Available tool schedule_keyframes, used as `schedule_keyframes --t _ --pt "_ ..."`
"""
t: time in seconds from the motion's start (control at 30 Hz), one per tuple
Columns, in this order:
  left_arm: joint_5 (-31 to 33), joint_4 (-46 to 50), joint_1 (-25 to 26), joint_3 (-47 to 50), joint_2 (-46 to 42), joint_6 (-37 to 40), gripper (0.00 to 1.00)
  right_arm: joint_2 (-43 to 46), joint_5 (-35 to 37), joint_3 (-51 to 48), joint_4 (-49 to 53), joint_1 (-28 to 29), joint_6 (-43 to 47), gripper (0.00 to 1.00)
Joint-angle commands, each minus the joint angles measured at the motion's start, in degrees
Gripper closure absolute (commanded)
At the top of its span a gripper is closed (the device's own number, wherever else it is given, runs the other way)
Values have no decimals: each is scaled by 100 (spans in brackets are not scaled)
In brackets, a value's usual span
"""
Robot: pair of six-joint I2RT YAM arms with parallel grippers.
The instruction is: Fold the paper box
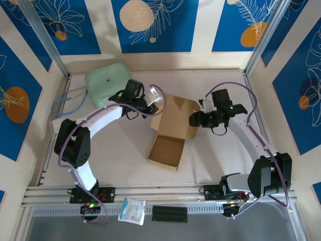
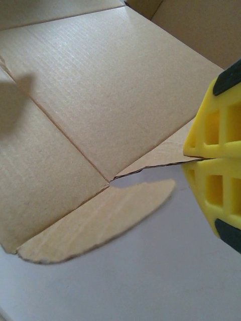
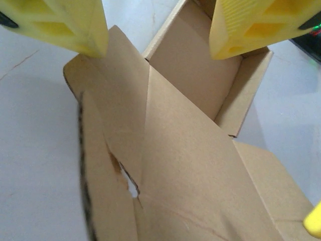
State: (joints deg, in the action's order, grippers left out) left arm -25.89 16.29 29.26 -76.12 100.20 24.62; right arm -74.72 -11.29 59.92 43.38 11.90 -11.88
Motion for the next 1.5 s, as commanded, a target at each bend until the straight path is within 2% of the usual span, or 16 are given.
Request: schedule_keyframes --t 0.0,0.03,0.07,0.13,0.17,0.23,0.3,0.37,0.47,0.73,0.83,0.9,1.03,1.2,1.3,1.47 --pt "29 -148 -44 147 -213 252 100 27 102 187 134 66 277 47" --pt "22 -168 -44 170 -237 269 100 29 180 186 96 75 287 46" --pt "35 -171 -43 183 -255 288 100 27 342 216 103 84 288 38" --pt "112 -145 -44 184 -269 333 100 19 770 303 161 91 228 16" --pt "151 -124 -43 176 -275 356 100 27 1071 339 204 88 168 10" --pt "168 -87 -43 158 -283 378 100 52 1383 372 223 89 209 4" --pt "94 -92 -43 143 -302 381 100 80 1224 329 84 84 335 3" --pt "23 -122 -45 124 -296 333 100 8 695 392 -8 93 464 10" --pt "-4 -101 -43 55 -265 272 100 -291 123 563 10 133 522 28" --pt "150 117 -39 -76 -302 221 100 -764 651 947 307 431 739 78" --pt "180 95 -27 -48 -386 98 100 -718 790 1026 320 577 940 91" --pt "299 102 -32 -26 -482 -37 91 -615 958 1004 190 694 1202 93" --pt "506 1071 -34 -487 -616 -301 57 -299 1015 867 -268 846 1845 97" --pt "581 2414 -34 -1117 -805 -463 33 32 1007 617 -891 1162 2878 100" --pt "522 3098 -35 -1406 -877 -443 28 41 1127 565 -1087 1378 3297 100" --pt "603 4308 -9 -1940 -718 -486 30 -202 1326 668 -1138 1503 3406 100"
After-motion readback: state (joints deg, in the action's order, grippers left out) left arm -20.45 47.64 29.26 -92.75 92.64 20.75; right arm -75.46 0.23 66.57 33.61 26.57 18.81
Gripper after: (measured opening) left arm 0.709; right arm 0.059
